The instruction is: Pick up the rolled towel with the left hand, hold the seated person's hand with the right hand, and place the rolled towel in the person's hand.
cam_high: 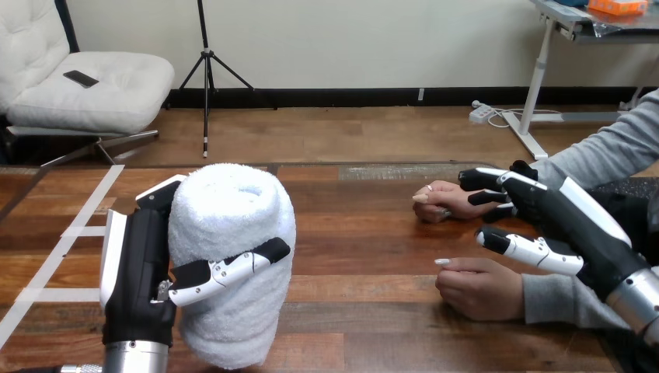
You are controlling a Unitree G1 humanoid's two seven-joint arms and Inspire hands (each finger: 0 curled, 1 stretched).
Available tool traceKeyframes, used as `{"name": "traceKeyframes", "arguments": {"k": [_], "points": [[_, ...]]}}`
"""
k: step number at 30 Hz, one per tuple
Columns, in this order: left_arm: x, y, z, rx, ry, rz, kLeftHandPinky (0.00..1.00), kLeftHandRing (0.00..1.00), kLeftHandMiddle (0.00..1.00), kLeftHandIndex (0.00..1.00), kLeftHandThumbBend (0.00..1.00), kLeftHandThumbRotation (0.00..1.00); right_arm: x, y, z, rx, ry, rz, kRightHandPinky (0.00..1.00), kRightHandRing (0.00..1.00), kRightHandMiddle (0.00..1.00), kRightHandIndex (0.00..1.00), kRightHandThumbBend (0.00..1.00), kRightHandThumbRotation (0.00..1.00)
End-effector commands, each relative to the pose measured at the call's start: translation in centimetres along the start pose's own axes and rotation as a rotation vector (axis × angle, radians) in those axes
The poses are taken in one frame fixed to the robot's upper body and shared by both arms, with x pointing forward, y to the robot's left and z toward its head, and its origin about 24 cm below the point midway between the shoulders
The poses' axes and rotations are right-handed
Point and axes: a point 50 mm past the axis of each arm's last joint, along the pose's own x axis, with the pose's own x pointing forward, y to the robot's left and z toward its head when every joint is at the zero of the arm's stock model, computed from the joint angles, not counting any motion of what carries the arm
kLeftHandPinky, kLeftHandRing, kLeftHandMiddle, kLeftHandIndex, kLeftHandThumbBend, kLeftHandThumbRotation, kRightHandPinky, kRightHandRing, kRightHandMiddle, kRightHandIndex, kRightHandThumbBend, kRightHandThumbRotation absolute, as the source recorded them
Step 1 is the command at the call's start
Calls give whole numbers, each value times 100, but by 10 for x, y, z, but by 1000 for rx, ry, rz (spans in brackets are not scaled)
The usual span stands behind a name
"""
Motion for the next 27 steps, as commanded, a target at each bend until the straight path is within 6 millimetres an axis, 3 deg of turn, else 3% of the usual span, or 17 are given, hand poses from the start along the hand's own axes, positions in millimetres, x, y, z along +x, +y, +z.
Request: {"name": "traceKeyframes", "arguments": {"k": [1,27], "points": [[20,-1,16,-27,-118,20,29,33,37,38,72,0,17,-27,15,-76,-39,-49,72,81,85,85,83,72],[21,-1,16,-32,-113,11,29,33,37,38,74,0,19,-31,0,-145,93,5,73,82,85,87,73,60]]}}
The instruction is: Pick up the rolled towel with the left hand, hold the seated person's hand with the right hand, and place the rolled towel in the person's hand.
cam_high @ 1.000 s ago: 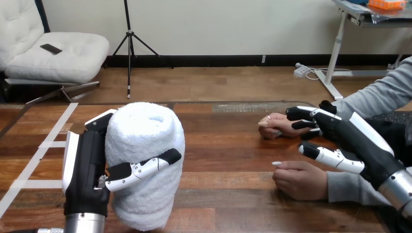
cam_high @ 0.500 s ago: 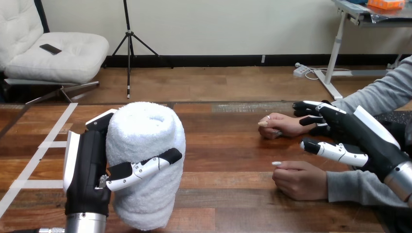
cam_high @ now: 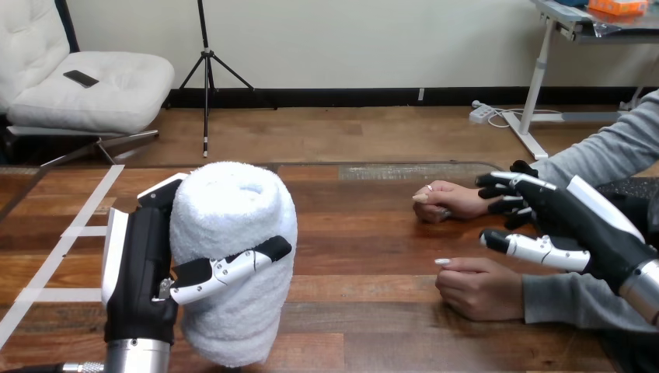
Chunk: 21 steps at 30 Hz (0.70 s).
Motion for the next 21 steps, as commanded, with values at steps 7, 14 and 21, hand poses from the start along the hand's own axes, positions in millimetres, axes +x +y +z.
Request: {"name": "traceKeyframes", "arguments": {"k": [7,14,21], "points": [[19,0,15,-26,-100,19,29,33,37,38,74,0,14,-24,8,-68,9,-24,76,85,87,88,74,58],[19,0,14,-13,-103,16,29,33,38,38,74,0,13,-25,3,-74,46,-10,77,86,88,89,74,53],[19,-1,14,-19,-103,11,29,33,38,38,75,0,12,-25,0,-117,75,16,76,85,88,89,73,49]]}}
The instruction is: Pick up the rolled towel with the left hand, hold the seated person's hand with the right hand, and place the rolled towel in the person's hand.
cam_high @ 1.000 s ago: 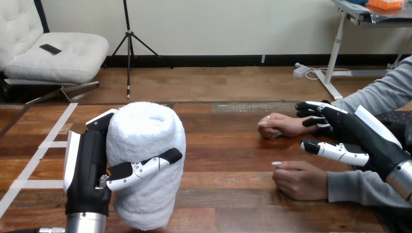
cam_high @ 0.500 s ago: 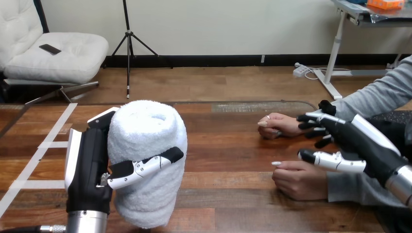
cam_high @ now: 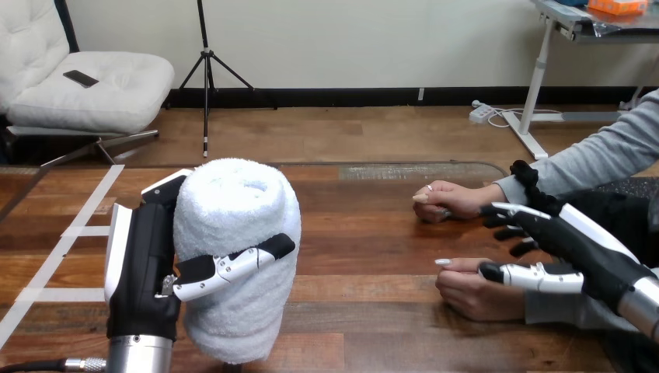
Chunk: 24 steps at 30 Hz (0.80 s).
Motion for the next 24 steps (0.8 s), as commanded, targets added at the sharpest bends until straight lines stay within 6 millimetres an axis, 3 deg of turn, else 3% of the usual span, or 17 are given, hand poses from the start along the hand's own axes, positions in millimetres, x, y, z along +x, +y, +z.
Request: {"name": "traceKeyframes", "arguments": {"k": [1,7,24], "points": [[17,0,13,-20,-92,17,29,33,38,38,75,0,11,-34,20,-90,-51,-73,76,85,88,89,73,49],[17,-1,13,-21,-85,17,30,34,38,37,74,0,11,-34,16,-112,-25,-57,76,85,88,88,72,47],[17,1,12,-22,-80,12,29,33,38,37,74,0,10,-34,6,-141,69,-15,79,88,91,89,83,43]]}}
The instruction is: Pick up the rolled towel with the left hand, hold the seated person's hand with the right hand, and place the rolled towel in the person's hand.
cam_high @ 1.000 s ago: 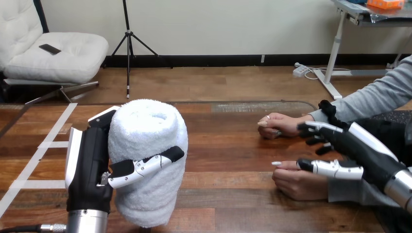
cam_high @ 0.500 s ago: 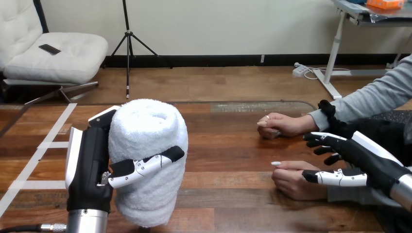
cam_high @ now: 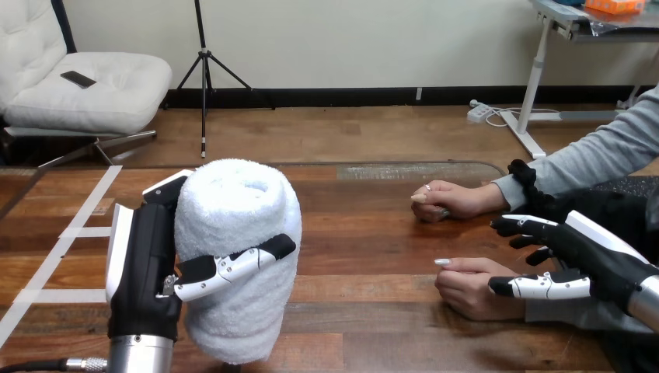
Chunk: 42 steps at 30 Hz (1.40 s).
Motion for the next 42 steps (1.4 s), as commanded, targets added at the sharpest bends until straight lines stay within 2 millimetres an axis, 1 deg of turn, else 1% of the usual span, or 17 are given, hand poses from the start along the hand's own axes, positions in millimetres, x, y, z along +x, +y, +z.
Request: {"name": "traceKeyframes", "arguments": {"k": [1,10,16,20,25,31,37,42], "points": [[17,1,13,-21,-86,15,29,33,38,37,74,0,6,-29,10,-69,4,-53,79,88,91,89,85,43],[16,2,13,-24,-90,9,29,33,38,37,74,0,5,-32,10,-108,25,-37,80,89,91,90,91,41],[16,3,13,-21,-90,7,29,33,37,38,73,0,5,-34,9,-115,50,-28,80,89,92,90,95,37],[16,3,13,-11,-95,6,29,33,37,38,73,0,6,-35,9,-133,57,-22,80,89,92,90,96,33],[16,3,13,-11,-94,6,29,33,37,38,74,0,6,-37,10,-150,68,-11,80,89,92,91,98,30],[16,3,13,-8,-95,2,29,33,37,38,74,0,8,-38,13,-181,61,2,79,88,92,90,100,26],[16,3,13,-14,-94,1,29,33,37,38,74,0,10,-37,13,-243,86,20,76,86,90,89,100,28],[16,3,13,-12,-93,2,29,33,37,37,74,0,11,-36,11,-260,105,25,72,83,88,87,100,26]]}}
